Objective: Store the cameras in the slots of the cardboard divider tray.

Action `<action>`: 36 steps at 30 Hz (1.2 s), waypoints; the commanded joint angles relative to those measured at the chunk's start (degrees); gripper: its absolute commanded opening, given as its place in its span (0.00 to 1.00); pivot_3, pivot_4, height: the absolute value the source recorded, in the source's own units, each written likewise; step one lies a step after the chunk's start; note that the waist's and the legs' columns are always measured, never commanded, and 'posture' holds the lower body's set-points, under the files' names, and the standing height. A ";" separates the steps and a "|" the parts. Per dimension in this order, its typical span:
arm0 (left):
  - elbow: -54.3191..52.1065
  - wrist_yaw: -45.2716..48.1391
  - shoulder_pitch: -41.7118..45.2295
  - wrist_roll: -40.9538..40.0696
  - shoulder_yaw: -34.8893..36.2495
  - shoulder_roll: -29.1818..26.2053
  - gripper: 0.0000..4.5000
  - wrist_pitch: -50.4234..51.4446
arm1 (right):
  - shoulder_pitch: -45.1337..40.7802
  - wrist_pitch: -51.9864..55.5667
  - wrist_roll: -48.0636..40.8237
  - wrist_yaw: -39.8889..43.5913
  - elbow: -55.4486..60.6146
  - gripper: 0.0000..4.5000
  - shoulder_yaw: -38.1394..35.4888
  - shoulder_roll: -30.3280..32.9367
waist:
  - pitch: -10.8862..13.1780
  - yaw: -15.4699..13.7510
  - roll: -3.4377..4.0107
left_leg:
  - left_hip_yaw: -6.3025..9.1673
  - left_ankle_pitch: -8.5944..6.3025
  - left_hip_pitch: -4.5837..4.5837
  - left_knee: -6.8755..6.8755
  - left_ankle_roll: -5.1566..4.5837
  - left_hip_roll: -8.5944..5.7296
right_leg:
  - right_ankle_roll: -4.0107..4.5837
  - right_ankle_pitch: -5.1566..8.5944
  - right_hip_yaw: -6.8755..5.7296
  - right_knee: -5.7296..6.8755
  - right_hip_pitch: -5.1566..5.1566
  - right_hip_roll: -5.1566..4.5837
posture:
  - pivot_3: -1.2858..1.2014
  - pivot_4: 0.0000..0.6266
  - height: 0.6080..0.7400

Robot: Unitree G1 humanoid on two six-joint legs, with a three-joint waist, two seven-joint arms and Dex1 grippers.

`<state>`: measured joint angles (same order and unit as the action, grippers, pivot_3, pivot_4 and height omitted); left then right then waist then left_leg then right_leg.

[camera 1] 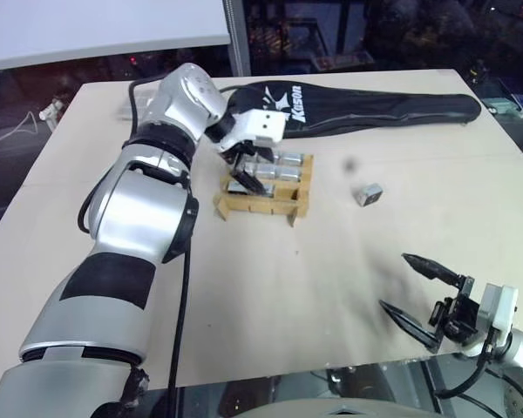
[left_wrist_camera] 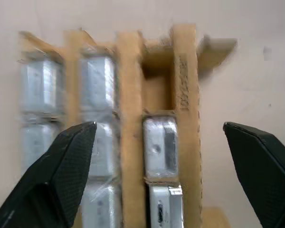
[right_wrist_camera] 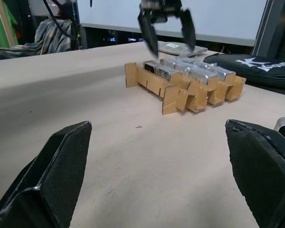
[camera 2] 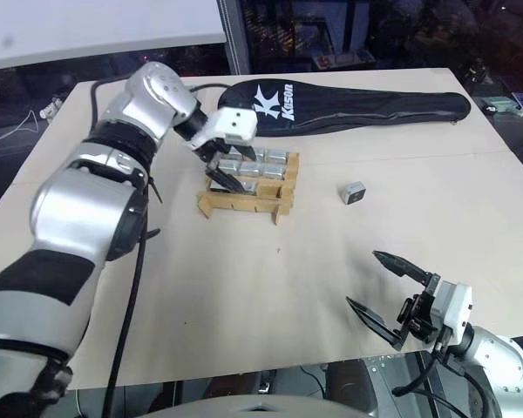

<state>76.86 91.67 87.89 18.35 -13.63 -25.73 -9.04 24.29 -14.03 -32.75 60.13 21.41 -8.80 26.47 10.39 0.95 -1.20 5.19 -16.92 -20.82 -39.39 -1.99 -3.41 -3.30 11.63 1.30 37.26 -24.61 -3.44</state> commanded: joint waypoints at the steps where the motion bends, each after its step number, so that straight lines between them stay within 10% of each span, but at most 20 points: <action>1: -4.38 0.37 -0.73 -8.10 7.27 -2.51 0.98 0.69 | -0.36 -0.84 -1.01 -0.01 0.32 1.00 -0.87 -0.01 | 0.00 0.00 0.00 | 0.01 0.00 0.00 0.00 0.00 0.00 | 0.00 0.00 -0.01 0.01 0.00 0.00 | 0.52 0.24 1.00; 5: -12.94 0.82 -10.46 -11.78 9.27 -7.26 0.98 -2.44 | -2.80 1.49 -0.12 -5.48 0.37 1.00 -2.41 -0.64 | -0.03 0.30 0.06 | -0.10 0.00 0.12 0.01 0.00 0.02 | 0.14 -0.08 0.13 0.11 -0.01 -0.01 | 0.52 0.24 1.00; 21: -109.37 -27.96 -85.04 -58.69 38.28 -8.37 0.98 51.65 | -37.54 18.29 11.36 -7.05 -18.76 1.00 4.73 12.62 | 0.00 0.51 0.07 | -0.17 0.01 0.07 -0.02 0.06 0.17 | 0.35 -0.20 0.25 0.27 -0.20 -0.36 | 0.52 0.24 1.00; 36: -123.06 -37.92 -110.69 -75.87 51.98 -0.53 0.98 39.06 | -89.91 -9.54 38.05 15.05 -82.84 1.00 25.89 6.59 | 0.03 1.02 0.20 | -0.28 0.21 0.15 0.20 0.40 0.81 | 1.12 -0.67 0.13 -0.42 -0.02 0.50 | 0.52 0.24 1.00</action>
<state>-42.65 52.40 -20.74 -53.82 36.49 -25.64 31.74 -61.85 -20.51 2.74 74.76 -57.54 16.33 33.34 10.42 1.97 -0.99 4.89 -16.71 -20.68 -39.17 -1.58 -2.59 -2.18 10.96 1.47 36.79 -24.65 -3.00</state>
